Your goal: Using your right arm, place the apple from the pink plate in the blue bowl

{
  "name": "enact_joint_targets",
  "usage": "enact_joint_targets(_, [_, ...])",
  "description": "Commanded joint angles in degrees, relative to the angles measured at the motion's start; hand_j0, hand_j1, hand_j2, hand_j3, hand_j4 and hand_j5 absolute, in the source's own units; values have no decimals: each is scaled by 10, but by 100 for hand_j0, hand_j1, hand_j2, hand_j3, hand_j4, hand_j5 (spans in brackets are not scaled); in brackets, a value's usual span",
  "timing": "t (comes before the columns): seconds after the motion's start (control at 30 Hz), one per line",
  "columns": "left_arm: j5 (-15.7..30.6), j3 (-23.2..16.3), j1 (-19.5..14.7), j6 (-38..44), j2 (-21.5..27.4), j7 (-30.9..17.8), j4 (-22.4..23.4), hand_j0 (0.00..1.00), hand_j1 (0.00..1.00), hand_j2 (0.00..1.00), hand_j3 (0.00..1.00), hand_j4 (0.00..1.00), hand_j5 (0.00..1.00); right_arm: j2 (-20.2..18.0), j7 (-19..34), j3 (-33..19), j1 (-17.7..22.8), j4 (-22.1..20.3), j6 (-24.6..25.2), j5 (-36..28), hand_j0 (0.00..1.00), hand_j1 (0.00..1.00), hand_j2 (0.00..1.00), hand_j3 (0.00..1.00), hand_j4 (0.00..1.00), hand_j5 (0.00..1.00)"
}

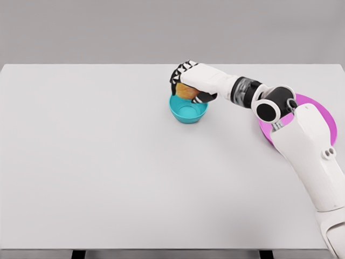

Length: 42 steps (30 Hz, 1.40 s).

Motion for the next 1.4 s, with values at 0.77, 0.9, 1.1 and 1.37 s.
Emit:
enact_joint_targets(0.77, [0, 0, 0, 0, 0, 0, 0, 100, 100, 100, 100, 100, 100, -30, -1, -4, 18, -104, 47, -3, 100, 100, 100, 100, 100, 100])
enact_joint_targets(0.9, [0, 0, 0, 0, 0, 0, 0, 100, 100, 100, 100, 100, 100, -49, -1, -5, 26, -131, 57, -3, 100, 100, 100, 100, 100, 100])
enact_joint_targets(1.1, [0, 0, 0, 0, 0, 0, 0, 100, 100, 100, 100, 100, 100, -151, -1, -15, 46, -168, 15, -110, 100, 100, 100, 100, 100, 100])
enact_joint_targets(1.37, [2, 3, -3, 0, 0, 0, -7, 100, 100, 100, 100, 100, 100, -242, -1, -16, 42, -175, -67, -234, 100, 100, 100, 100, 100, 100])
